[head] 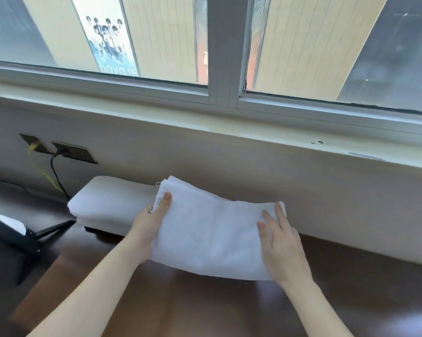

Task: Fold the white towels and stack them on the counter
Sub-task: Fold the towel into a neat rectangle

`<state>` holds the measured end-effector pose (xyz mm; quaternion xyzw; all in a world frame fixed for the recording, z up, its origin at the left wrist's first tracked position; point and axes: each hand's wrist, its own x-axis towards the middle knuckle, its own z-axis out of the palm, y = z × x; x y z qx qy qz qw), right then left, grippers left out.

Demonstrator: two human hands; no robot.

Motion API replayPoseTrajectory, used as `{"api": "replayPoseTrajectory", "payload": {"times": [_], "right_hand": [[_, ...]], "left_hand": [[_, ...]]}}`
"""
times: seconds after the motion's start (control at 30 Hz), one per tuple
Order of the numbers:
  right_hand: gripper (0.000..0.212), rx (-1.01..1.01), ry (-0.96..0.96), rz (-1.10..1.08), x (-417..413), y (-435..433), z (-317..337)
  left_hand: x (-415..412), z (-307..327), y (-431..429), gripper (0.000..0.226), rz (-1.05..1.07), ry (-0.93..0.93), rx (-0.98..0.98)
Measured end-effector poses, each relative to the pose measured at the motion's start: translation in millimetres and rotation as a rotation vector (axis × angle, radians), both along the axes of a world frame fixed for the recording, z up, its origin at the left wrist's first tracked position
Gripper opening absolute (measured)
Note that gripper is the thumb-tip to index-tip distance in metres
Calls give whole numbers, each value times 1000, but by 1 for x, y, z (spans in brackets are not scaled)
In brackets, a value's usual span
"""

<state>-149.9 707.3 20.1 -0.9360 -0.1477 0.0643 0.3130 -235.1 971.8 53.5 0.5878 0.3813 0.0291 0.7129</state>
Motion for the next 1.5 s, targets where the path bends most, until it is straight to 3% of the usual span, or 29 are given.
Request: {"api": "replayPoseTrajectory", "payload": {"times": [0.2,0.3,0.6,0.7,0.93,1.03,1.17,1.23,1.33,1.5], "right_hand": [[73,17,-25,-37,-20,117,26],[73,48,-52,-41,-30,181,38],[61,-18,-15,-1,-23,326,14],[59,-83,-12,9,-18,339,-7],[76,-172,-13,-14,-14,335,-28],[57,-129,4,-20,-9,336,-32],[50,-110,36,-49,-7,338,-29],[50,-89,39,-57,-6,338,-23],[53,-54,-19,-66,-7,336,-12],[47,-17,-136,-125,-2,321,-7]], "left_hand": [[-18,24,121,62,-76,-108,-54],[-27,26,190,80,-81,-155,-54],[-14,8,331,85,-9,-108,-60],[-4,-16,344,69,20,-42,-43],[5,-70,348,69,69,121,1],[9,-69,350,89,63,121,37],[18,-63,352,89,70,67,95],[21,-57,353,78,57,24,162],[26,-43,351,43,43,-72,251],[36,-39,345,37,67,-114,179]]}}
